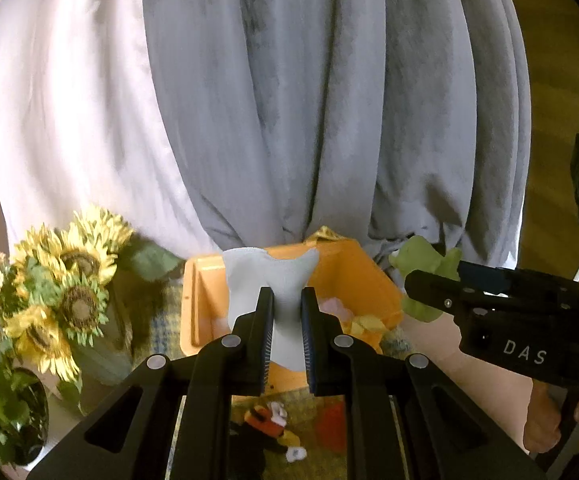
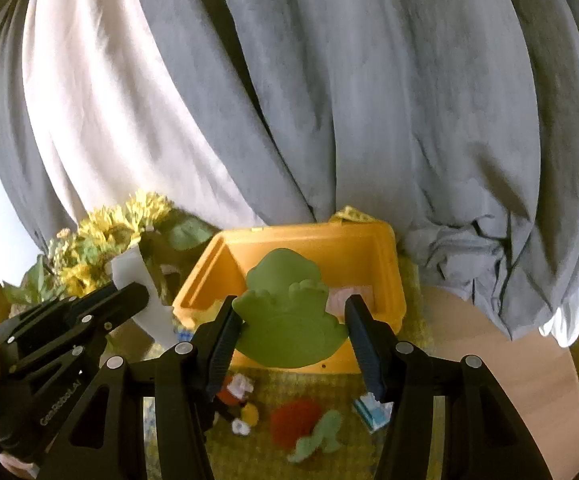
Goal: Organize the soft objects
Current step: 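Lift and carry the white cloth and green frog over the orange crate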
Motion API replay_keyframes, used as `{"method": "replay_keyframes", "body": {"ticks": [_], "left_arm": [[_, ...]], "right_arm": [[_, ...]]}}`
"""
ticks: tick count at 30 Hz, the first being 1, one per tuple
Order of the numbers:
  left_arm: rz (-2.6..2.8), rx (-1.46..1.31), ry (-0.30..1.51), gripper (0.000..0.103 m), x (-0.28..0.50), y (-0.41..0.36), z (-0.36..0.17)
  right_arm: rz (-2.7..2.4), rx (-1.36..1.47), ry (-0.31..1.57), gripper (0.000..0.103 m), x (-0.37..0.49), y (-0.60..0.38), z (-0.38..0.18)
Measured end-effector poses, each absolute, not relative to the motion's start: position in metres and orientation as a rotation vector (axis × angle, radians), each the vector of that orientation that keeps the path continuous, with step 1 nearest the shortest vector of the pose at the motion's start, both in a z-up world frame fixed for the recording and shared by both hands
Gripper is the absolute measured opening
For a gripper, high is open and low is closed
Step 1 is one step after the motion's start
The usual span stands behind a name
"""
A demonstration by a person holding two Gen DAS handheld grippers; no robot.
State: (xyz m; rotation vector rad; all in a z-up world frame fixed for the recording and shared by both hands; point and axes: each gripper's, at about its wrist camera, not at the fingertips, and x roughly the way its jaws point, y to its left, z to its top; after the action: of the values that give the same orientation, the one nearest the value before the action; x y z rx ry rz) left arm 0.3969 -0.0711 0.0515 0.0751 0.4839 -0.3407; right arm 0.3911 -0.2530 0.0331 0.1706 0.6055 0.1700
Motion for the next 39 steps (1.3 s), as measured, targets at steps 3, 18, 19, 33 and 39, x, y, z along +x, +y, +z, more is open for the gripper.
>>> {"method": "replay_keyframes", "body": {"ticks": [3,18,19,33,39], "left_arm": [[-0.335,0.072,0.472,0.015,0.404,-0.072,0.057],[-0.302,0.050,0.505,0.015,0.456,-0.069,0.060],[-0.299,0.052,0.506,0.015,0.459,-0.069,0.059],[-0.277,0.033,0.611,0.015,0.520,-0.070,0.033],[-0.290,0.025,0.699,0.015,0.547,-0.070,0.014]], "right_arm": [[0.175,0.170,0.596,0.054,0.400,-0.252,0.038],[0.177,0.174,0.630,0.054,0.455,-0.252,0.045],[0.177,0.175,0.633,0.054,0.459,-0.252,0.044],[0.193,0.200,0.762,0.055,0.520,-0.250,0.013],[0.188,0.196,0.835,0.055,0.546,-0.247,-0.004]]}}
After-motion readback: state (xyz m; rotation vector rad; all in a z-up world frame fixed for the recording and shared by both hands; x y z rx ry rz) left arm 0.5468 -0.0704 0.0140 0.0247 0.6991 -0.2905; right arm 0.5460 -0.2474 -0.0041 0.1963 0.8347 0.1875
